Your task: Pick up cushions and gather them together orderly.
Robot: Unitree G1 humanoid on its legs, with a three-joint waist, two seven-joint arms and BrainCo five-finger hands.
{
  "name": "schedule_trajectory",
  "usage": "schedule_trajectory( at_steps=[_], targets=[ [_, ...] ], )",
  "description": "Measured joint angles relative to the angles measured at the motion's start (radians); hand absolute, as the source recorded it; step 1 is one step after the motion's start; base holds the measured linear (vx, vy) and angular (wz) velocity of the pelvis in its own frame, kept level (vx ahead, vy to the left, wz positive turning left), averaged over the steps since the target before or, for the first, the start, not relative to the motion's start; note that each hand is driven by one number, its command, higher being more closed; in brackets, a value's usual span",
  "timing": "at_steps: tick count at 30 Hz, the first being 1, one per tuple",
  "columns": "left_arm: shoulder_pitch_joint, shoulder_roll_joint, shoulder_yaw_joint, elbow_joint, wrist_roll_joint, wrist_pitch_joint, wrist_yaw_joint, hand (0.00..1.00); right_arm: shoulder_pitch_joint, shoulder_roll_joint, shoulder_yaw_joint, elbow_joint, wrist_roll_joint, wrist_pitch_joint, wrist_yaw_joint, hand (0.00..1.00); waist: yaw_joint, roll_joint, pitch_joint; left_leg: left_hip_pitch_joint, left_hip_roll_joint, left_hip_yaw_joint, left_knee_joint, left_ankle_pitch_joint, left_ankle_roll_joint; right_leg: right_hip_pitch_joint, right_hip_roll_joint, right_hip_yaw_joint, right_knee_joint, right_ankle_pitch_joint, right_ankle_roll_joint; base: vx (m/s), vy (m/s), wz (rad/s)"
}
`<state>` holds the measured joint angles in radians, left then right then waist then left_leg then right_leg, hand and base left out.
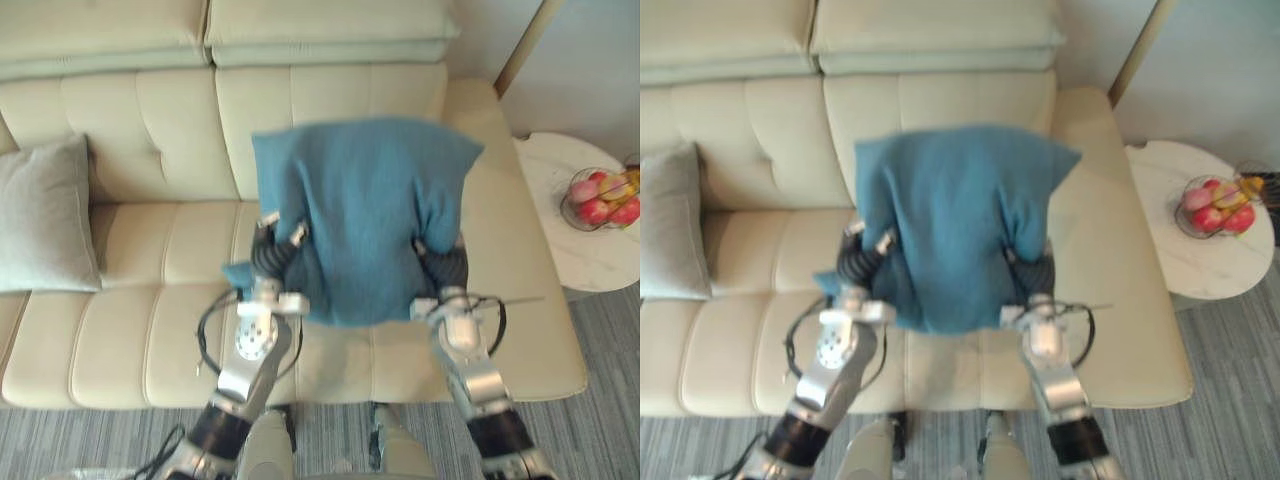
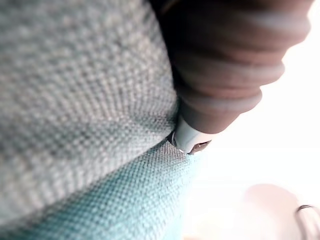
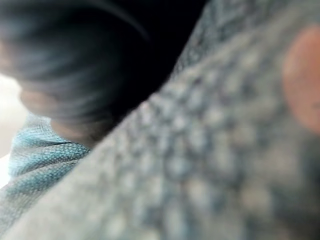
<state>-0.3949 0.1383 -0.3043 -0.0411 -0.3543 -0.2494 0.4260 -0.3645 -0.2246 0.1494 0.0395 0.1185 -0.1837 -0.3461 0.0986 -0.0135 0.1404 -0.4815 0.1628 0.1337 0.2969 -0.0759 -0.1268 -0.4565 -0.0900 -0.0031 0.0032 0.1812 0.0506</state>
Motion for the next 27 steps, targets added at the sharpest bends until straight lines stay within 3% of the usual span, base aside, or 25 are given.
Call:
schedule_trajectory(
  at_steps=[2,6,9,10,17,23,27],
  targets=[
    [-0.212,0.007,0.033,0.079,0.000,-0.018,0.060,1.00,-0.224,-0.026,-0.037,0.094,0.000,0.001,-0.030,1.00,0.009,-0.001,0.040,-0.047,-0.001,-0.018,-0.032,0.043,-0.004,-0.052,-0.003,-0.037,0.014,0.004,-0.001,-0.16,-0.079,0.29],
    [-0.438,0.007,0.097,0.205,0.001,-0.033,0.123,1.00,-0.496,-0.052,-0.047,0.267,-0.005,0.003,-0.064,1.00,0.012,0.000,0.078,-0.083,-0.013,-0.036,-0.119,0.124,-0.018,-0.118,-0.007,-0.055,0.008,0.037,-0.010,-0.09,-0.061,0.18],
    [-0.654,0.008,0.159,0.381,0.000,-0.047,0.162,1.00,-0.721,-0.055,-0.066,0.438,-0.033,0.014,-0.091,1.00,0.010,0.003,0.164,-0.095,-0.017,-0.045,-0.181,0.174,-0.024,-0.156,-0.007,-0.063,0.006,0.057,-0.011,-0.06,-0.039,0.07],
    [-0.692,0.009,0.169,0.417,0.000,-0.047,0.163,0.00,-0.755,-0.056,-0.070,0.467,-0.034,0.016,-0.095,0.00,0.007,0.003,0.174,-0.104,-0.018,-0.049,-0.190,0.181,-0.025,-0.166,-0.008,-0.065,0.005,0.061,-0.013,-0.06,-0.023,0.11],
    [-0.974,-0.001,0.334,0.787,-0.043,-0.032,0.150,0.00,-0.996,-0.025,-0.151,0.799,-0.003,0.043,-0.102,0.00,-0.011,0.007,0.205,-0.234,-0.020,-0.062,-0.198,0.202,-0.026,-0.287,-0.012,-0.092,-0.003,0.082,-0.014,-0.04,0.002,0.06],
    [-0.994,-0.001,0.407,0.899,-0.048,0.023,0.057,0.00,-1.024,-0.013,-0.186,0.838,0.149,0.047,-0.070,0.00,-0.031,0.007,0.269,-0.304,-0.009,-0.063,-0.092,0.156,-0.022,-0.319,-0.014,-0.092,0.024,0.072,-0.004,-0.04,0.013,-0.01],
    [-0.963,-0.015,0.449,0.924,-0.066,0.043,0.039,0.00,-1.018,-0.011,-0.190,0.838,0.177,0.047,-0.046,0.00,-0.043,0.007,0.304,-0.324,-0.005,-0.062,-0.063,0.150,-0.021,-0.332,-0.012,-0.093,0.043,0.070,-0.002,-0.05,0.007,-0.01]
  ],
)
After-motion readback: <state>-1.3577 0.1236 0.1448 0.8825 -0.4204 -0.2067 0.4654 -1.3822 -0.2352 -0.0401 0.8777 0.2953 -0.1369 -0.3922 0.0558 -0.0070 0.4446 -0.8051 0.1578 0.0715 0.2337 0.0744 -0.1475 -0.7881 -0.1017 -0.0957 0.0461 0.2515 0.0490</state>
